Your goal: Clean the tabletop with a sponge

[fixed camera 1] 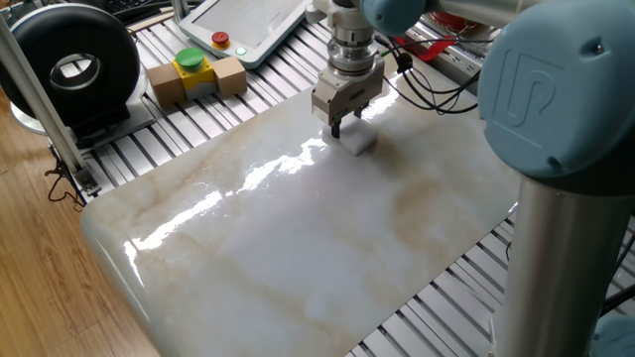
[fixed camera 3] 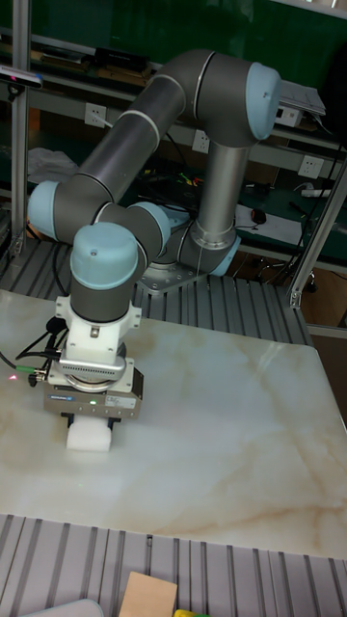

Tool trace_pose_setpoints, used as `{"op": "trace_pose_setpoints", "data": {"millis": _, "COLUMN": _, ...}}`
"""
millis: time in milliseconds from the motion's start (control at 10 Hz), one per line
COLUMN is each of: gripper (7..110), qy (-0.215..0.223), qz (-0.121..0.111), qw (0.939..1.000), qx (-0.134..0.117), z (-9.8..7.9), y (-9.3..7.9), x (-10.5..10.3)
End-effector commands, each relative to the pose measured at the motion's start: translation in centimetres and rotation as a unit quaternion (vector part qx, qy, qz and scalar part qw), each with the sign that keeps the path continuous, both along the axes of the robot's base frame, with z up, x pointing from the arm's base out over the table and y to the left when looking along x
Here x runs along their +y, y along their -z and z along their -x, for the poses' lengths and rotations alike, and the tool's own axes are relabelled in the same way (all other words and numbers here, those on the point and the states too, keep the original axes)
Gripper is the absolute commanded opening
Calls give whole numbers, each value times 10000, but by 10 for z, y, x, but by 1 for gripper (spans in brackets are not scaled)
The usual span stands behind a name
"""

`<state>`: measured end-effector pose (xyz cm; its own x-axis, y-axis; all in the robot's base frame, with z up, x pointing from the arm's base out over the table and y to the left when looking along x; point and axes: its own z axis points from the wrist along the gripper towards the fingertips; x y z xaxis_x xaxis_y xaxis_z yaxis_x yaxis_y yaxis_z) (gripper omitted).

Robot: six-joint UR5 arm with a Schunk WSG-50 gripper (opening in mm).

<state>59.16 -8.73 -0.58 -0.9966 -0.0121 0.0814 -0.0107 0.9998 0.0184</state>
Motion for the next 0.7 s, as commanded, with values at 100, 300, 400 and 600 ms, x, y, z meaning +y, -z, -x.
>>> {"op": "trace_pose_setpoints", "data": {"millis": 100, "gripper": 7, "qy": 99, "qz": -48, "qw": 9999, "qx": -36, "z": -3, "y": 1, "x": 8}}
{"op": "trace_pose_setpoints", "data": {"millis": 300, "gripper": 7, "qy": 84, "qz": -34, "qw": 10000, "qx": -37, "z": -2, "y": 2, "x": 6}}
{"op": "trace_pose_setpoints", "data": {"millis": 400, "gripper": 7, "qy": 77, "qz": -42, "qw": 10000, "qx": -45, "z": -2, "y": 2, "x": 6}}
{"op": "trace_pose_setpoints", "data": {"millis": 600, "gripper": 7, "qy": 46, "qz": -6, "qw": 10000, "qx": -37, "z": -2, "y": 2, "x": 0}}
